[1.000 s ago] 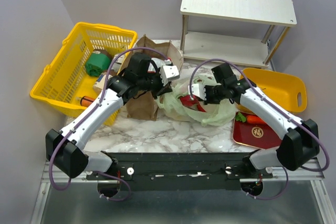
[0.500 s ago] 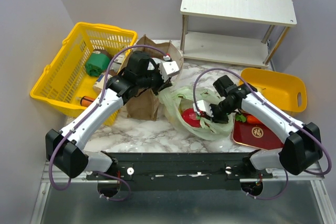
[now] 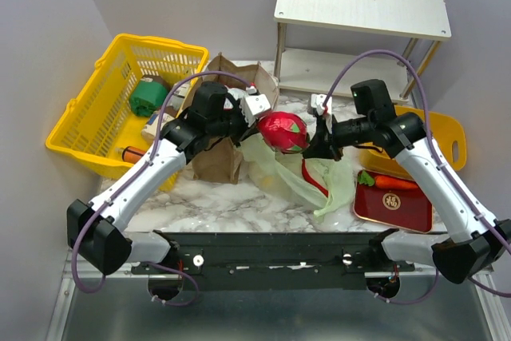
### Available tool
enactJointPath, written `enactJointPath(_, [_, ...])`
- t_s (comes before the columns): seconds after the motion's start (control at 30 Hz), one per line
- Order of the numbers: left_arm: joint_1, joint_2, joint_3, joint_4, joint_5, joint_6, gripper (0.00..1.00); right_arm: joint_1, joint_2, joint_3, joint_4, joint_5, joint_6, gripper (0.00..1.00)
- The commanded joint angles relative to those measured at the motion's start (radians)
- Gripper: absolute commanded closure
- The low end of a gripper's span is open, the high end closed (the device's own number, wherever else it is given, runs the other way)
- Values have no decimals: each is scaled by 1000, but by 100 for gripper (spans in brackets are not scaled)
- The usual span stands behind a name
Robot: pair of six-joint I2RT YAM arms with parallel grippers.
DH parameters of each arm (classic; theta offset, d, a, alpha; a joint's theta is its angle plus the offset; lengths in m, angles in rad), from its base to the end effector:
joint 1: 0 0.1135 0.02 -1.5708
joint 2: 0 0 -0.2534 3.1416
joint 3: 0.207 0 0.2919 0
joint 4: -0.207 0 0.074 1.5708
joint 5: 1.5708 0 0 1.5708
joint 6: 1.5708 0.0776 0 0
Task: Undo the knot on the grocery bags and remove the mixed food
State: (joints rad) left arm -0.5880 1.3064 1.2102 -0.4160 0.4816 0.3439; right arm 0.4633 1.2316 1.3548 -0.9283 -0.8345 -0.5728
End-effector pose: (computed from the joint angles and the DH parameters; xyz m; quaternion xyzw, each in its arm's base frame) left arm 0.2865 -0.2342 0.3204 0.4842 0.6948 -0.2640 0.4617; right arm 0.2420 0.1852 0.3562 -0.5514 0.6618 0.3567 0.3616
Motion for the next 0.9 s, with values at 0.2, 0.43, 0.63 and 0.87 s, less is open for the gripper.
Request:
enactJointPath(0.2, [-22, -10, -21, -27, -12, 15, 100, -302, -4, 20, 434, -48, 521, 100])
enactJointPath(0.43, [-1, -19, -15, -9, 6, -12, 100, -569, -44, 66, 153, 186, 79, 100])
enactJointPath(0.63, [4, -35, -14, 0, 35, -29, 100, -805, -26, -55, 106, 380, -174, 100])
enactJointPath(0.87, [-7, -61, -50, 6, 38, -28, 100, -962, 136, -94, 109, 567, -304, 99])
